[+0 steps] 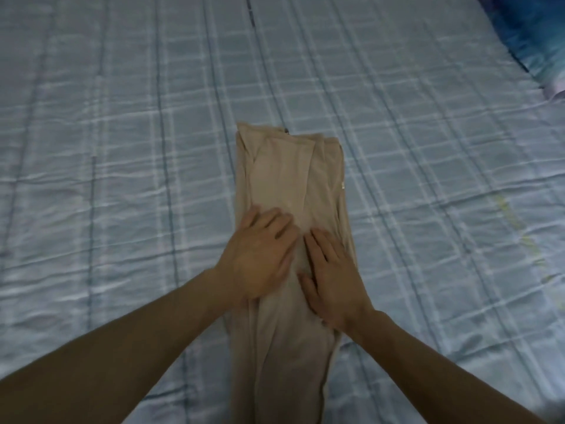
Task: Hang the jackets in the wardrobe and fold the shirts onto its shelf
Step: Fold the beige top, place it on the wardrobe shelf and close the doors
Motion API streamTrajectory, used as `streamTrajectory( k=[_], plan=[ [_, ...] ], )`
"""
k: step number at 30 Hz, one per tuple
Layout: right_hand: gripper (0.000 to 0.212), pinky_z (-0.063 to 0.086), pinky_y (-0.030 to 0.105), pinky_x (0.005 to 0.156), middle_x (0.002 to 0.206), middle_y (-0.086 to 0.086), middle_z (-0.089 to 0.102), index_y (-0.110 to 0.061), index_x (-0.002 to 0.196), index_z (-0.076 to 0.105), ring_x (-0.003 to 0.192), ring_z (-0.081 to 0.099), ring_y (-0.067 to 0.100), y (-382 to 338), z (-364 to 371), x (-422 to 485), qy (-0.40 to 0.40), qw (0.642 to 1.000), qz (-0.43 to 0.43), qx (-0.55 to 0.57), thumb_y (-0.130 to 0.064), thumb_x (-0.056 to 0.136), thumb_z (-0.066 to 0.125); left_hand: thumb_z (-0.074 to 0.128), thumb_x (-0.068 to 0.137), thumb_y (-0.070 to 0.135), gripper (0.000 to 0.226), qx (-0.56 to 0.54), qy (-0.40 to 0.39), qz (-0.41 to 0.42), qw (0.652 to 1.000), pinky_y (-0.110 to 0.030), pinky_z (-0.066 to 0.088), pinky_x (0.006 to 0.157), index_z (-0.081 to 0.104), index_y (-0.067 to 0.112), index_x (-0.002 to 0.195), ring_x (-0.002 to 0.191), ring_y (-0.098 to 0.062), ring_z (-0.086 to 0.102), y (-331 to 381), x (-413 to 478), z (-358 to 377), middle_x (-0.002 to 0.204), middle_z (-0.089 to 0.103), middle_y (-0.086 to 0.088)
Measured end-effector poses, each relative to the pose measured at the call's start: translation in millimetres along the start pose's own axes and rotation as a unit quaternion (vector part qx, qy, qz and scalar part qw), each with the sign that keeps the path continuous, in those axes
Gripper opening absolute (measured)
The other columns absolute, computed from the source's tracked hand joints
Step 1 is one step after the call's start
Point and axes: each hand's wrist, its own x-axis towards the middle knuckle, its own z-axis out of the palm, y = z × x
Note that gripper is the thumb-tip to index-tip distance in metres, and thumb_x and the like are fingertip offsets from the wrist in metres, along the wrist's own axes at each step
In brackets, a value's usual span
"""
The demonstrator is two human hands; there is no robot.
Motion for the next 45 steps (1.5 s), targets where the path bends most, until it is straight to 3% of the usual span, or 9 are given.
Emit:
streamTrajectory(
  k=[6,13,18,24,27,31,38,41,45],
  plan=[
    [0.06,0.044,0.039,0.083,0.124,0.01,0.053,-0.013,0.14,0.039,0.107,0.054,0.029,-11,-11,-23,0.026,0.996,0.064,-0.052,-0.044,0.09,0.054,0.048,0.086,0.045,0.057,-0.011,-0.057,-0.071,0.996,-0.048,0.033,0.108,0.055,0.015,0.133,0.129,-0.032,0.048,39,-47,-4,0.142,0.052,-0.01],
    [0.029,0.047,0.036,0.065,0.09,0.002,0.053,-0.017,0.123,0.047,0.083,0.052,0.021,-4,-29,-33,0.04,0.995,0.049,0.078,-0.012,0.095,0.048,0.047,0.088,0.041,0.053,-0.022,-0.073,-0.059,0.995,-0.045,0.04,0.105,0.057,0.014,0.133,0.128,-0.033,0.051,63,-86,-15,0.141,0.054,-0.012],
    [0.033,0.05,0.039,0.073,0.102,0.011,0.054,-0.015,0.113,0.057,0.094,0.051,0.029,12,-36,-55,0.075,0.996,0.042,-0.007,-0.002,0.084,0.052,0.061,0.085,0.035,0.047,-0.058,-0.047,-0.013,0.997,-0.046,0.043,0.102,0.06,0.014,0.127,0.13,-0.032,0.049,96,-129,-31,0.141,0.054,-0.011],
    [0.033,0.047,0.038,0.094,0.118,0.014,0.061,-0.009,0.113,0.066,0.108,0.057,0.03,-14,-12,-124,-0.025,0.977,-0.207,0.053,-0.02,0.086,0.052,0.06,0.079,0.06,0.06,-0.077,-0.064,0.091,0.991,-0.04,0.033,0.105,0.064,0.018,0.122,0.125,-0.027,0.051,130,-178,-45,0.134,0.057,-0.004],
    [0.054,0.029,0.042,0.117,0.142,0.015,0.048,-0.008,0.134,0.052,0.136,0.039,0.027,-9,12,-163,-0.073,0.966,-0.245,0.043,-0.017,0.082,0.057,0.056,0.068,0.08,0.092,-0.082,-0.106,0.078,0.988,-0.039,0.029,0.11,0.055,0.017,0.134,0.13,-0.025,0.047,133,-206,-36,0.141,0.052,-0.005],
    [0.082,0.009,0.045,0.121,0.158,0.015,0.024,-0.007,0.149,0.032,0.149,0.013,0.029,-10,16,-187,-0.097,0.958,-0.268,-0.008,-0.014,0.072,0.058,0.06,0.054,0.073,0.115,-0.068,-0.172,0.062,0.981,-0.047,0.034,0.112,0.031,0.017,0.151,0.139,-0.028,0.039,142,-243,-16,0.156,0.035,-0.009],
    [0.047,0.042,0.05,0.106,0.137,0.014,0.056,-0.013,0.126,0.062,0.129,0.05,0.033,-34,23,-192,-0.051,0.969,-0.233,-0.061,-0.026,0.081,0.056,0.065,0.062,0.031,0.077,-0.055,-0.061,0.057,0.995,-0.038,0.052,0.089,0.049,0.014,0.136,0.108,-0.027,0.061,149,-248,-8,0.131,0.06,-0.008],
    [0.04,0.051,0.045,0.095,0.123,0.014,0.064,-0.011,0.113,0.069,0.116,0.06,0.033,-46,25,-191,-0.011,0.98,-0.197,-0.008,-0.012,0.073,0.072,0.065,0.067,0.027,0.046,-0.073,-0.016,0.044,0.996,-0.031,0.051,0.067,0.065,0.018,0.112,0.08,-0.022,0.063,142,-242,-10,0.099,0.067,-0.001],
    [0.027,0.051,0.03,0.081,0.103,0.005,0.067,-0.011,0.106,0.066,0.092,0.063,0.022,-57,5,-183,-0.004,0.984,-0.111,0.139,-0.019,0.084,0.053,0.078,0.061,0.026,0.032,-0.141,-0.015,-0.058,0.988,-0.03,0.046,0.053,0.062,0.022,0.089,0.062,-0.021,0.059,133,-233,-31,0.076,0.061,0.004]
  ],
)
